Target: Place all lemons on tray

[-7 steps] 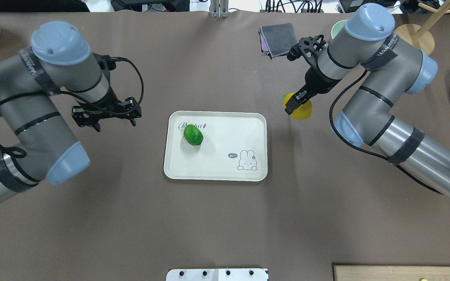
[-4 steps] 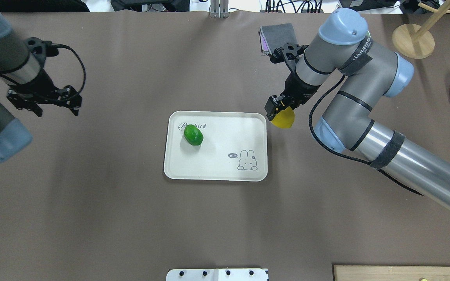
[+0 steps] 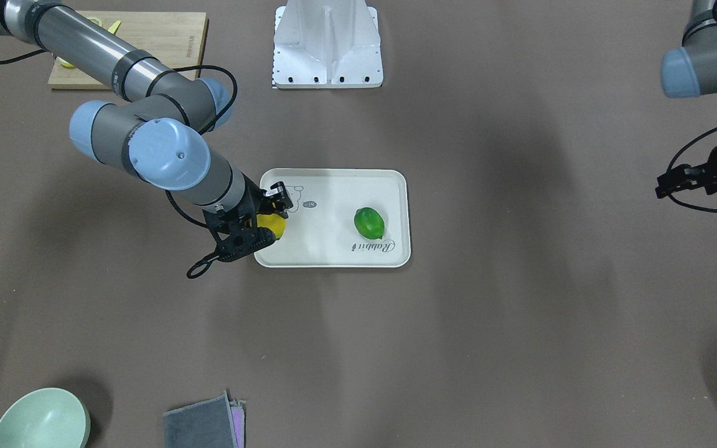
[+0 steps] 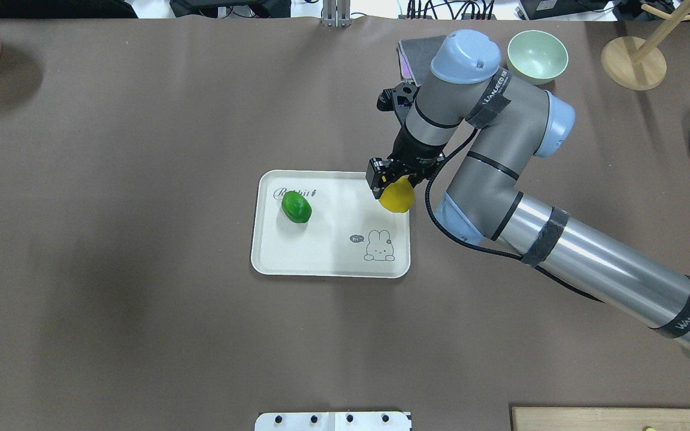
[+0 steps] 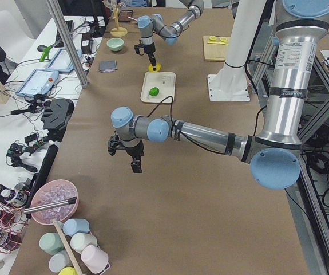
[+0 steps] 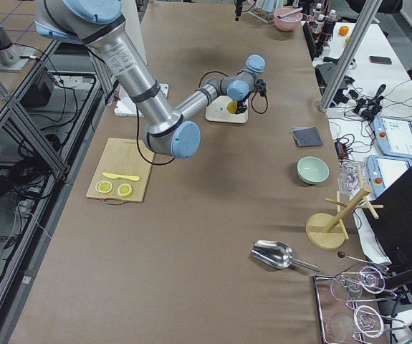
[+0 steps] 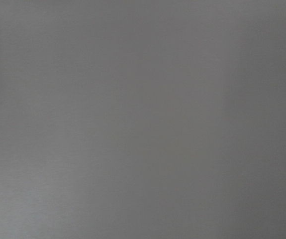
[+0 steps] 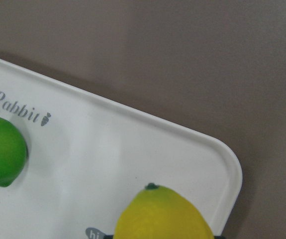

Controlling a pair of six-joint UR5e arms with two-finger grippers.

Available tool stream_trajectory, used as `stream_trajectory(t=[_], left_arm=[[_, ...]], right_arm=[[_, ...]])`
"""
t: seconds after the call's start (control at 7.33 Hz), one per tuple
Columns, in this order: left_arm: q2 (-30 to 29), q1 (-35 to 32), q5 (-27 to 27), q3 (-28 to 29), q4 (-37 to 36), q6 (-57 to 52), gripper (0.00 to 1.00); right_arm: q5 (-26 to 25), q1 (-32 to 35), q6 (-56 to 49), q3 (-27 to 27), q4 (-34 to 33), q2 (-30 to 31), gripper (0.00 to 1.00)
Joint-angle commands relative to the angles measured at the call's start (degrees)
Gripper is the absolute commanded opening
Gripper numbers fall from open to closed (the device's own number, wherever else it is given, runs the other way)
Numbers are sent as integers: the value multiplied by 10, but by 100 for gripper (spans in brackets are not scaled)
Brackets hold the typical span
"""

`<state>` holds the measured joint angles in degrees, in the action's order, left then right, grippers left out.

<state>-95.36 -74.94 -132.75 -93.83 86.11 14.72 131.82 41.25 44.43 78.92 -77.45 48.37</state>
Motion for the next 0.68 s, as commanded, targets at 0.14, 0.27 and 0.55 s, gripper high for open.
stream_trajectory(t=[0.14,0.27,0.55], left_arm=[[48,-106,-63,34,0,-120,98],[112,-114,-55,-30,0,-116,98],[161,-120,-52,-57,-1,-118,98]], right_arm=[[-9,-18,-3,-18,3,-7,27],[-10,-21,-4,-18,3,-6,29],[-10,-22,-5,-19,5,-4,51]])
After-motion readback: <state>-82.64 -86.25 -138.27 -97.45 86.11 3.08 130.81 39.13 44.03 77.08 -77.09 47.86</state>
